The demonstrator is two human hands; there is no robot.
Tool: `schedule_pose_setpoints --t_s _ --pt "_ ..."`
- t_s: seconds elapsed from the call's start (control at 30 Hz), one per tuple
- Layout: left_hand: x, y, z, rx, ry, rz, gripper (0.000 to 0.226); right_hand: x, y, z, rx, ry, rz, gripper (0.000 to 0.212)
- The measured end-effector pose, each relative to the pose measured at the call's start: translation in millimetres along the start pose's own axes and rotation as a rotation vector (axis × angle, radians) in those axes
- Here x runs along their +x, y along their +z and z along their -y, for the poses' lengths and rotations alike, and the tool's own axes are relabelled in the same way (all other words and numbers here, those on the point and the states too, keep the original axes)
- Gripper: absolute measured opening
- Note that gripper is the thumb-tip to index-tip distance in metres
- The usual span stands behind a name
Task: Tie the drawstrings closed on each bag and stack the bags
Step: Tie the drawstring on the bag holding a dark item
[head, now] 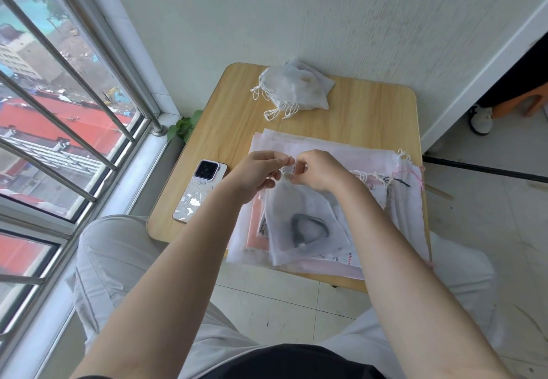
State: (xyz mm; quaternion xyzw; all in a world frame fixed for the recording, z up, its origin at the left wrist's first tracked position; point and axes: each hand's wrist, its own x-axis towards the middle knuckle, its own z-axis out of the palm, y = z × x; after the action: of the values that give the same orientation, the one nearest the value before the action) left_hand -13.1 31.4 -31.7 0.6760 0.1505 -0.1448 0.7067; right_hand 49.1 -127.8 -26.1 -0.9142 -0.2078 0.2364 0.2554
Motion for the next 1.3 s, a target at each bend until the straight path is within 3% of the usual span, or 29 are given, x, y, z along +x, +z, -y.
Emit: schedule_pose_setpoints --t_s 0.13,0.4,0.5,0.63,0.67,0.73,0.8,0.93,1.07,1.3 --pt "4 7 2 0.021 0.000 -0.044 0.017 1 0 -4 0.058 0.011 0.025 0.022" --pt "12 16 -1 0.414 0.014 -0.272 0.022 -6 -22 -6 0.173 0.061 0.203 0.022" --pt "11 15 -4 0.510 0.008 -0.205 0.023 -6 -30 -7 0.286 0.082 0.138 0.029" --pt "10 15 -5 0.595 0.029 -0.083 0.042 0 -29 -3 0.601 0.009 -0.077 0.016" --pt "11 14 -4 0.604 0.035 -0.090 0.040 2 -27 -1 0.728 -0.035 -0.113 0.011" --pt "12 12 -6 0.536 0.024 -0.109 0.026 4 -25 2 0.897 -0.134 -0.155 0.026" --pt "11 9 -8 0.403 -0.004 -0.099 0.025 3 -23 1 0.806 -0.155 -0.175 0.037" --pt "11 4 -13 0.305 -0.117 -0.087 0.033 5 -7 -3 0.493 -0.083 -0.077 0.021" --pt "13 2 -14 0.227 -0.176 -0.082 0.034 3 2 -2 0.449 -0.073 -0.162 0.017" --pt "13 -4 -7 0.223 -0.055 -0.094 0.014 5 -7 -14 0.322 -0.039 -0.075 0.010"
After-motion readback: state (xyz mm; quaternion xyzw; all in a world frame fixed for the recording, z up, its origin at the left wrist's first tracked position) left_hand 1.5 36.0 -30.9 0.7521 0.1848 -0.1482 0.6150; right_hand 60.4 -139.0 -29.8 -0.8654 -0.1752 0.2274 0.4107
